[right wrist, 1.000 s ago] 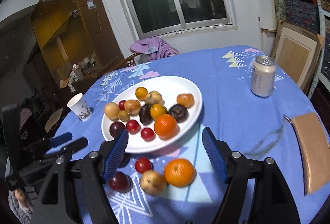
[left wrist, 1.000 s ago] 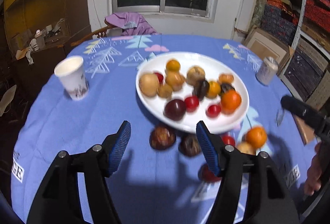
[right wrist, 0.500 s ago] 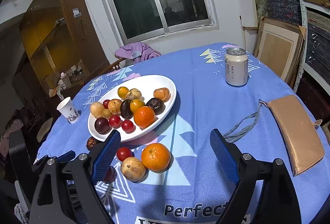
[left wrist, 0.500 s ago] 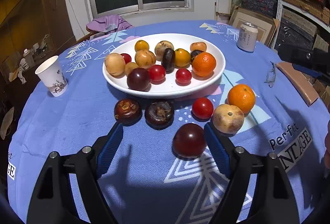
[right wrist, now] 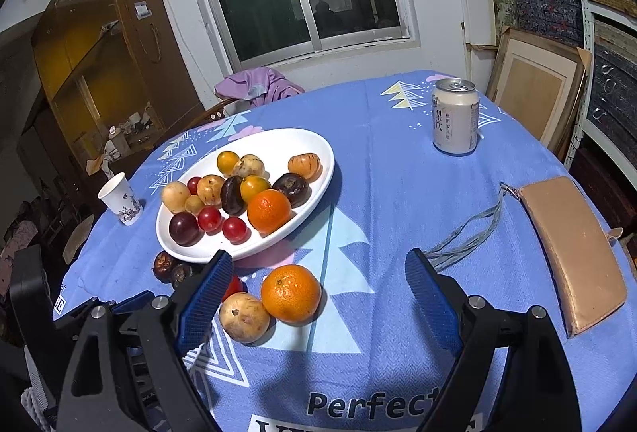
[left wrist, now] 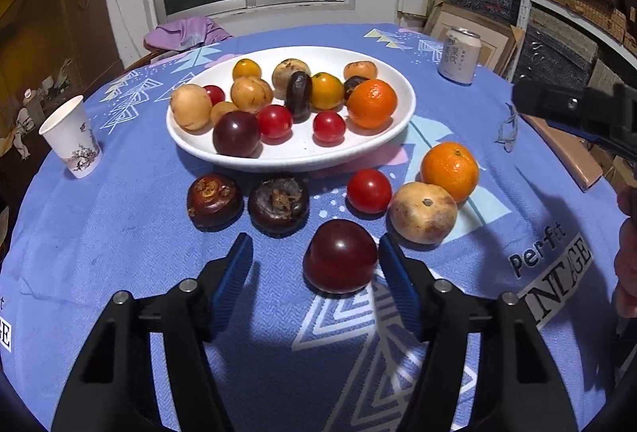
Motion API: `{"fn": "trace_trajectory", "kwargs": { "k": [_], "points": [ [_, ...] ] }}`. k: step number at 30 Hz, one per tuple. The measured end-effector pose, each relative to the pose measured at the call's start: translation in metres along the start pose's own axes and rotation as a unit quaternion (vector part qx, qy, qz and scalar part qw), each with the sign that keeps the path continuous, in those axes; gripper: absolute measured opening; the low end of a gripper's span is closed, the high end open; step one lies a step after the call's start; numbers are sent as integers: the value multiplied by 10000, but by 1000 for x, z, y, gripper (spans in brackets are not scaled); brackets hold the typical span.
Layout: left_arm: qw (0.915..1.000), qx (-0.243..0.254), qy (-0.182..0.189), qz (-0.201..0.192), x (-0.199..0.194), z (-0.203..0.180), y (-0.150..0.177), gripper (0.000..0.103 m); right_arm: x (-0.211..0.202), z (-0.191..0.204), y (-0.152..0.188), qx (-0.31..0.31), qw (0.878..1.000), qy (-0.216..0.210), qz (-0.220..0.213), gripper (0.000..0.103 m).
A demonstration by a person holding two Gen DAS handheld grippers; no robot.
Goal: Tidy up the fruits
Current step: 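Grasp the dark red plum with the left tool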
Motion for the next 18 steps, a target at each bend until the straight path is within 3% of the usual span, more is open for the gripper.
{"fn": "trace_trajectory", "kwargs": {
  "k": [6,10,18],
  "points": [
    [9995,268,115,147,11,-15,5,56,6,2,4,-43,9999,30,97,89],
    [9996,195,132,156,12,-12,5,40,11,2,8,-79,9998,54,194,89],
    [9998,2,-182,39,-3,9,5,40,29,11,26,-447,9975,192,511,84]
  ]
}}
Point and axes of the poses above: each gripper's, at about its wrist camera, not at the fingertips, and x roughly the way its jaws point, z to its left, y to its underside, the point moved 9 cm from there along x, roughly the way its jaws point, and after that the axes turned 3 degrees about -z, right-handed, at the moved point
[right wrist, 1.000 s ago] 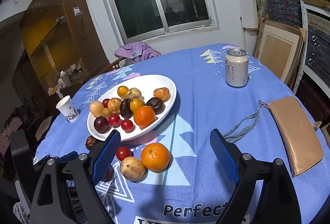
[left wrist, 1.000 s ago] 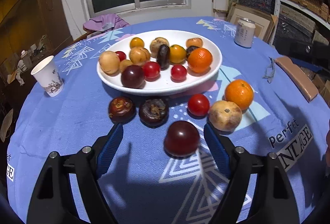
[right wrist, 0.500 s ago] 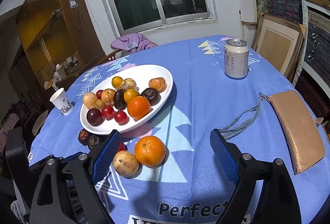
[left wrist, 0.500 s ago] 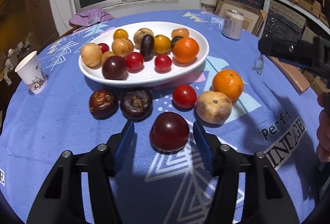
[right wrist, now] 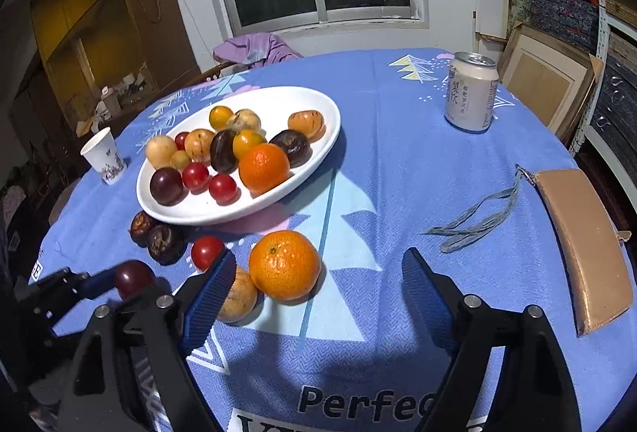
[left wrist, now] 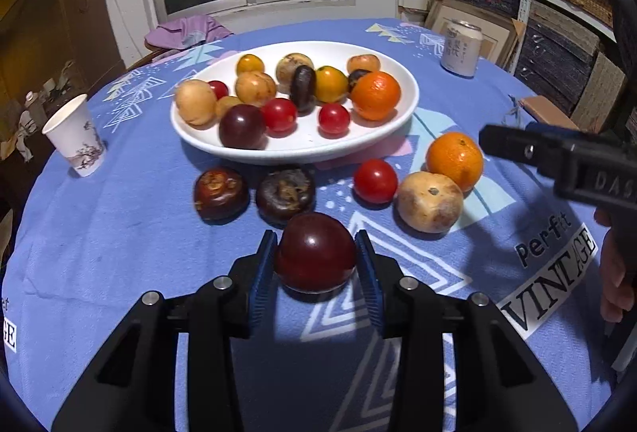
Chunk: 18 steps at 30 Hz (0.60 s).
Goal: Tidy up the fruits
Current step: 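Grasp the dark red plum with the left tool, then grasp the large orange with the right tool while the left tool holds the plum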
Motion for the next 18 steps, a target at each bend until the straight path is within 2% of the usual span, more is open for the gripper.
{"fn": "trace_trajectory", "kwargs": {
  "k": [6,18],
  "points": [
    [9997,-186,-155,19,-1,13,-1,40,10,7,6,-273,9995,185,31,74],
    [9991,-109,-403,-77,-3,16,-2,40,22,14,13,-409,9987,272,118,72]
  ]
}}
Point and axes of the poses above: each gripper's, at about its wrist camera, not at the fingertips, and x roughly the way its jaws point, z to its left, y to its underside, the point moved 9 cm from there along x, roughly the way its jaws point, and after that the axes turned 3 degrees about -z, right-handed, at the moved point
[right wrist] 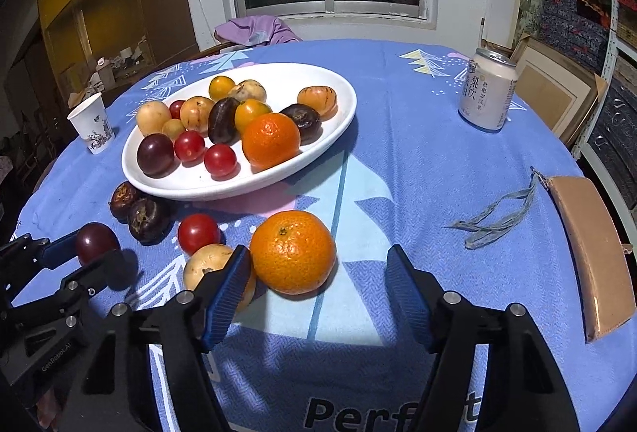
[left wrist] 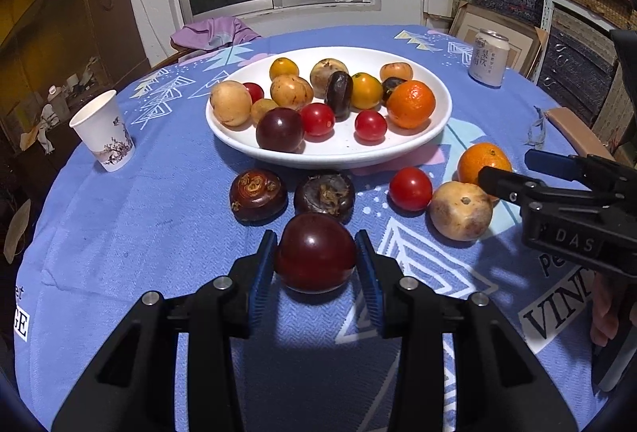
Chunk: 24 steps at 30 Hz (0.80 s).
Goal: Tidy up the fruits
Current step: 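Grasp the large orange with the right tool while the left tool holds the plum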
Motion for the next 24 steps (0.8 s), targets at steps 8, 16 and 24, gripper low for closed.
{"fn": "trace_trajectory", "kwargs": {
  "k": [8,16,24],
  "points": [
    [9999,71,-50,-68,-2,-1,-1,40,6,0,-2,145,9998,-138,43,72],
    [9999,79,-92,-75,-2,0,-1,40,6,1,-1,216,9994,-253,80,68],
    [9999,97,-100,-58,-1,-1,0,40,3,11,1,88,9990,-421,70,46]
  ]
}}
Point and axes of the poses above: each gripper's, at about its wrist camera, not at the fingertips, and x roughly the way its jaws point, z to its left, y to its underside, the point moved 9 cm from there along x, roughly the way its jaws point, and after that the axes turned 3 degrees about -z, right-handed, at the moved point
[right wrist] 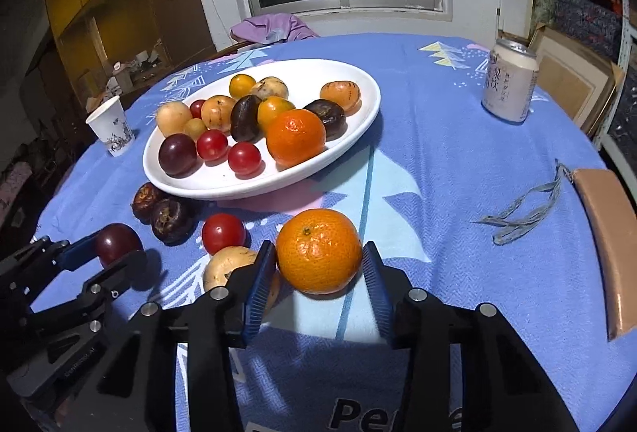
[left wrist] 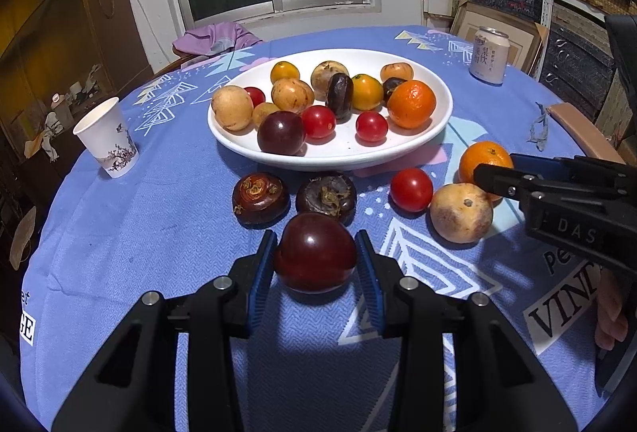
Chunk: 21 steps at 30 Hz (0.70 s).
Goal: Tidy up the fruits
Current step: 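Grasp the large orange with the right tool while the left tool holds the plum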
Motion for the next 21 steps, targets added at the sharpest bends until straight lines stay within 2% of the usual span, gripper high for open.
{"fn": "trace_trajectory", "kwargs": {
  "k": [18,21],
  "points": [
    [9997,-16,-17,237,12,3,8,40,-2,0,1,53,10000,2,17,46],
    [9999,-41,-46,148,8,5,5,40,-15,3,-4,-32,9996,114,-258,45]
  ]
}}
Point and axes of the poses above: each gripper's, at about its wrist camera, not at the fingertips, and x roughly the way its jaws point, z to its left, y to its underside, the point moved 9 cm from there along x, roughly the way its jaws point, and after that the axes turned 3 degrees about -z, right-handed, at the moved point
